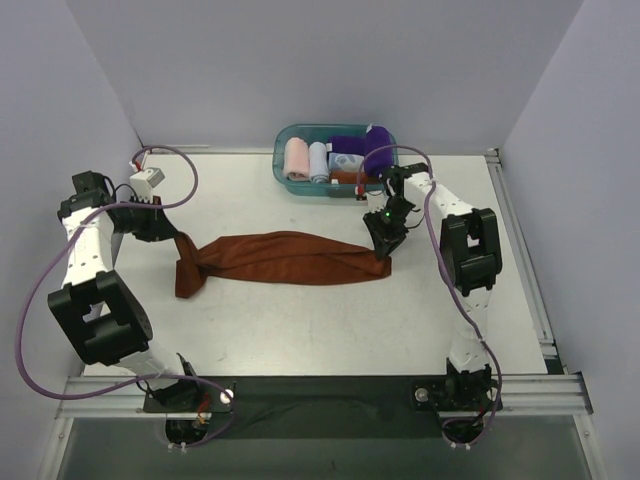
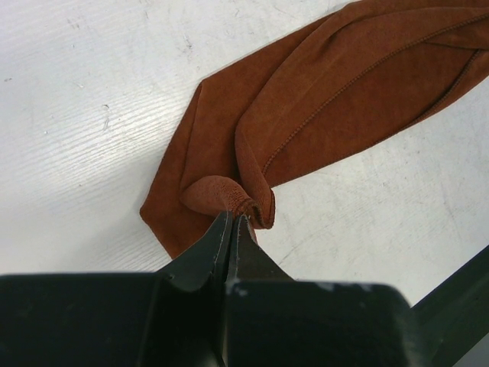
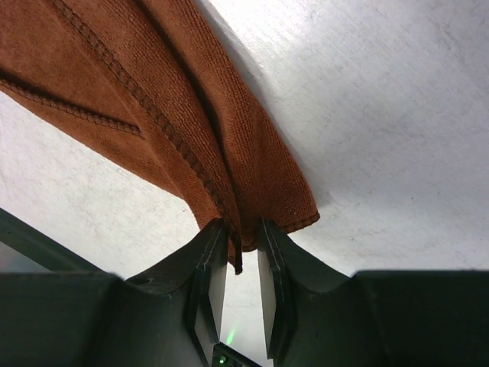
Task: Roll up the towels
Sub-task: Flatten the towel
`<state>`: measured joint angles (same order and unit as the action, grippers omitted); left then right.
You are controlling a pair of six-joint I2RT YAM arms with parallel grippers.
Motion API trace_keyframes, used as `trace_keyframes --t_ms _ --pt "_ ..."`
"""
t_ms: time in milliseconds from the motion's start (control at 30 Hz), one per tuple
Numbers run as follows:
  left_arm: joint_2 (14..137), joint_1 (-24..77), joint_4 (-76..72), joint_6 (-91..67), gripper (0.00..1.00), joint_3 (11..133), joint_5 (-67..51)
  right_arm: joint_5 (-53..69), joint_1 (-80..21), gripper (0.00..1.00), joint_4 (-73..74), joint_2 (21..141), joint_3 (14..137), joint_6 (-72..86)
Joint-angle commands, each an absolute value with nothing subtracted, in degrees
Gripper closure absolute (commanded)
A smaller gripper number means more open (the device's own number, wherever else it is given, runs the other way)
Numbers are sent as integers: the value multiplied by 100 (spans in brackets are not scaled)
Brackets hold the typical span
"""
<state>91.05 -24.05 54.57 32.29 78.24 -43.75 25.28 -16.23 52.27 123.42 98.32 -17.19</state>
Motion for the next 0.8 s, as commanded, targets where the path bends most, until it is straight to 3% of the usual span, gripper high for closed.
trace_keyframes --t_ms 0,200,333,767 --pt "9123 -2391 5414 3331 100 7954 -4447 2355 -1661 76 5528 11980 9984 -1740" --pt "9114 -2391 5405 3331 100 7954 -4447 2504 -1679 80 5607 11979 10090 -1731" --pt "9114 -2382 5405 3340 100 7945 -4430 2610 -1705 100 5616 11988 10011 -1740" --pt "9369 -2408 5493 3261 100 8813 -3745 2645 -809 100 6064 10688 10590 -2091"
